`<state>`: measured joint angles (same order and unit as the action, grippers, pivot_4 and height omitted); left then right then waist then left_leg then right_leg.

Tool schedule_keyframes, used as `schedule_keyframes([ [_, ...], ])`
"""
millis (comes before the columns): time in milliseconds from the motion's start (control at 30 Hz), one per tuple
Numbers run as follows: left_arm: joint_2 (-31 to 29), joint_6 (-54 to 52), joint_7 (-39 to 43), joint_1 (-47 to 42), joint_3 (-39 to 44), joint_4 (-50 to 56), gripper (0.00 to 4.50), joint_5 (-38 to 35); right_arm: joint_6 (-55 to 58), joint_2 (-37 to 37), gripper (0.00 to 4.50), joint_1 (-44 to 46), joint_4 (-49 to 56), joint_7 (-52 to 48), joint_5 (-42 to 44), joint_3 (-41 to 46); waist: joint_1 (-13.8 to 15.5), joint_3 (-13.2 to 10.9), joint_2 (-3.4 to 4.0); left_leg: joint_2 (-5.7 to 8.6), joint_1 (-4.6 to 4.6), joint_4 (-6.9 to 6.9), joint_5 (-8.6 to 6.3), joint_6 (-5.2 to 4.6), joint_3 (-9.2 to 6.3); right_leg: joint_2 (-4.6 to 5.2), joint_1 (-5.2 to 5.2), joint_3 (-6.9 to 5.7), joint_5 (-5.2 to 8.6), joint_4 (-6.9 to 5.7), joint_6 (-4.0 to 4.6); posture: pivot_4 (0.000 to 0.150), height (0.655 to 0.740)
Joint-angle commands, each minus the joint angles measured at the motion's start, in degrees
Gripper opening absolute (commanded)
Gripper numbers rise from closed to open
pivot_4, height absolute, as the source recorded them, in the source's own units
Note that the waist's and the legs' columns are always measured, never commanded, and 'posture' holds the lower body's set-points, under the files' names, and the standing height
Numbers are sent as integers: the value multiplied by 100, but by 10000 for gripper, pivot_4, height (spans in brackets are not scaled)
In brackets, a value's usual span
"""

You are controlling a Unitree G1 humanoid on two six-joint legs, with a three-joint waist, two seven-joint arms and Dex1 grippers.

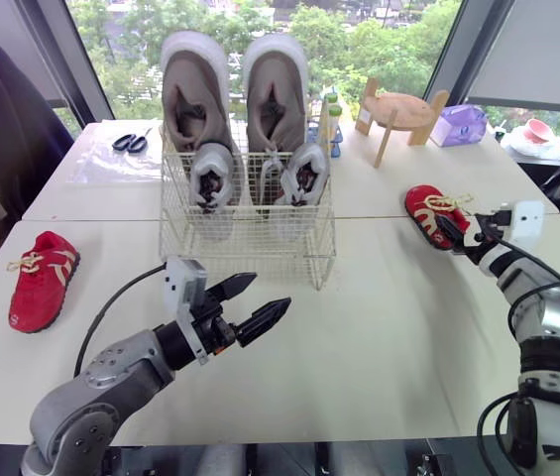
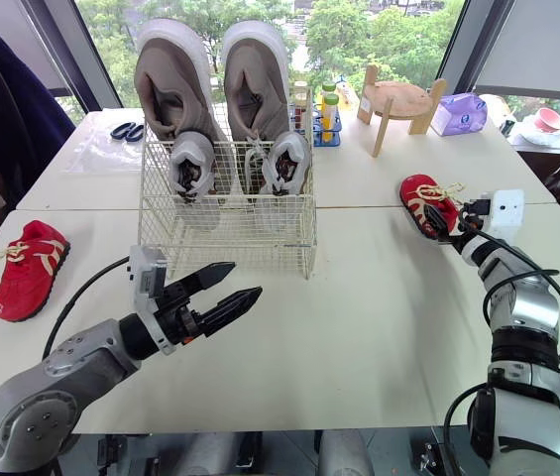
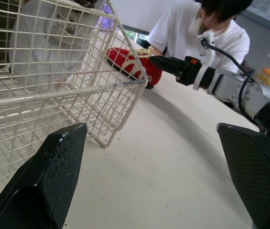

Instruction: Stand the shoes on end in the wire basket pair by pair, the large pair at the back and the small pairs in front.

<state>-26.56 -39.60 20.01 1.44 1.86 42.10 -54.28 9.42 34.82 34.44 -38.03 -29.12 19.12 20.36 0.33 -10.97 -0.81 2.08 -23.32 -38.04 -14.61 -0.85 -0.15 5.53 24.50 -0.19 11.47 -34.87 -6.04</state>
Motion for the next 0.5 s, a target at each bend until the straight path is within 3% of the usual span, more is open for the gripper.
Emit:
schedule_keyframes([
  [33, 58, 154, -22, 21, -28, 99, 44538, 158, -455, 60, 45000, 346, -667, -127, -206, -86, -7, 0, 0, 0, 0, 0, 0, 0, 0, 0, 0, 0, 0, 0, 0, 1500, 7400],
  [433, -168, -21, -90, 201, -10, 268, 44538, 500, -1232, -43, 45000, 1310, -2857, 8, -693, -326, -43, 0, 0, -1, 0, 0, 0, 0, -3, 0, -1, 0, 0, 1, 0, 1500, 7400],
  [500, -326, -259, -332, 183, 99, 328, 45000, 528, -1357, -69, 36910, 1328, -2994, 55, -766, -352, -63, 0, 0, -1, -1, 1, 0, 0, -3, 0, -1, 0, 0, 4, 0, 1500, 7400],
])
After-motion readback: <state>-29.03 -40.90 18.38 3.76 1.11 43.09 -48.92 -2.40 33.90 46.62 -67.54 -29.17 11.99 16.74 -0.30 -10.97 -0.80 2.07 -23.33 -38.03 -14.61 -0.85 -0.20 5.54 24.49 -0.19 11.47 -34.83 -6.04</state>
